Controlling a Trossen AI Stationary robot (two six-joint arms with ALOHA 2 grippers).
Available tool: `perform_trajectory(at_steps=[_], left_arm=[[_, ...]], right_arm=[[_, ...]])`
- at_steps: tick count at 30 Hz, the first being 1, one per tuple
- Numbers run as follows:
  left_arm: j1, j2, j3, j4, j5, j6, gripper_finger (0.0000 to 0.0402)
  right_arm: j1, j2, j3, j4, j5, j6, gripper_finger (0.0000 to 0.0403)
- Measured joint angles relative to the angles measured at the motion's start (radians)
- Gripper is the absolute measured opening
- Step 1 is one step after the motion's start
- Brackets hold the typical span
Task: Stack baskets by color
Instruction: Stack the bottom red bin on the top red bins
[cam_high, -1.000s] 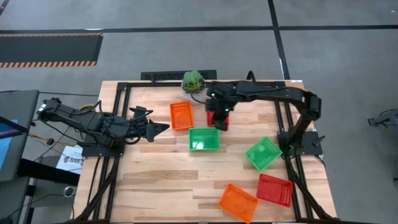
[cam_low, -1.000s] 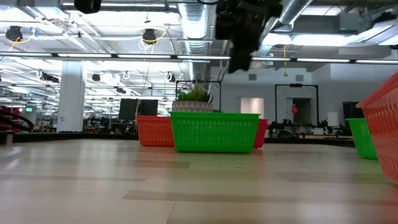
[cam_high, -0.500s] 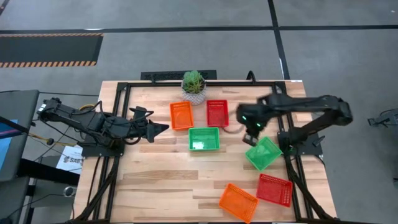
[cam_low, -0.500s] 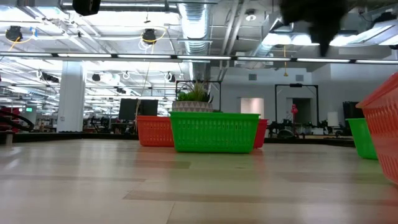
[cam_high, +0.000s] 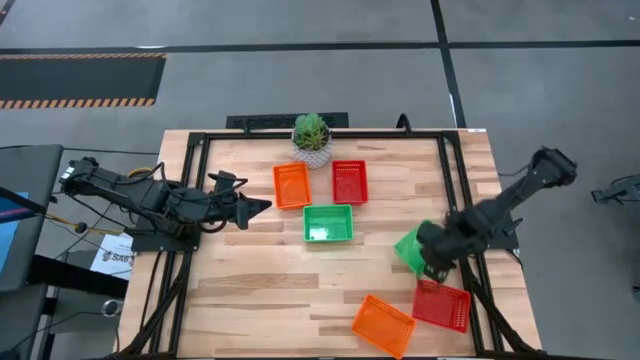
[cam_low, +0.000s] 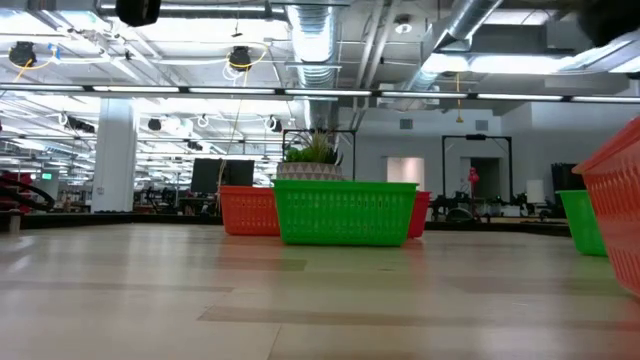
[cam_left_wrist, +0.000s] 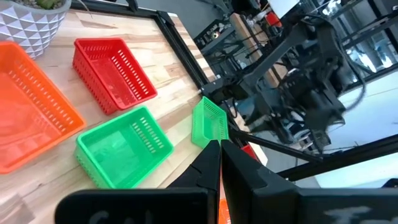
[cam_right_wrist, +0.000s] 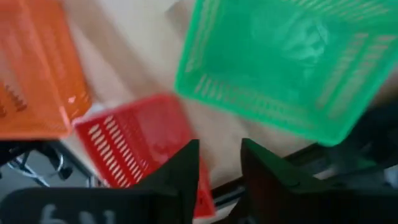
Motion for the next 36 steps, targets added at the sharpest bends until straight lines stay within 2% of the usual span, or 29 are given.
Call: perform_trajectory(at_steps=[5, 10, 15, 21, 28, 36], left_arm=[[0.000, 0.000, 0.000, -0.011, 0.000, 0.000, 0.0000], [0.000, 0.000, 0.000, -0.017, 0.000, -0.001, 0.0000], [0.000, 0.000, 0.000, -0.022, 0.000, -0.002, 0.0000], [0.000, 0.000, 0.000, -0.023, 0.001, -0.002, 0.0000], [0.000, 0.000, 0.000, -0.024, 0.014, -0.005, 0.0000], [0.000, 0.000, 0.000, -0.024, 0.030, -0.005, 0.0000]], right_arm=[[0.148, 0.061, -0.033, 0.109, 0.000, 0.082, 0.0186], [0.224, 0.144, -0.041, 0.181, 0.002, 0.100, 0.0197], [0.245, 0.216, -0.041, 0.178, 0.008, 0.096, 0.0188], [0.256, 0.275, -0.041, 0.164, 0.066, 0.077, 0.0187], [0.258, 0.293, -0.043, 0.166, 0.082, 0.068, 0.0196], [0.270, 0.293, -0.043, 0.165, 0.083, 0.068, 0.0183]])
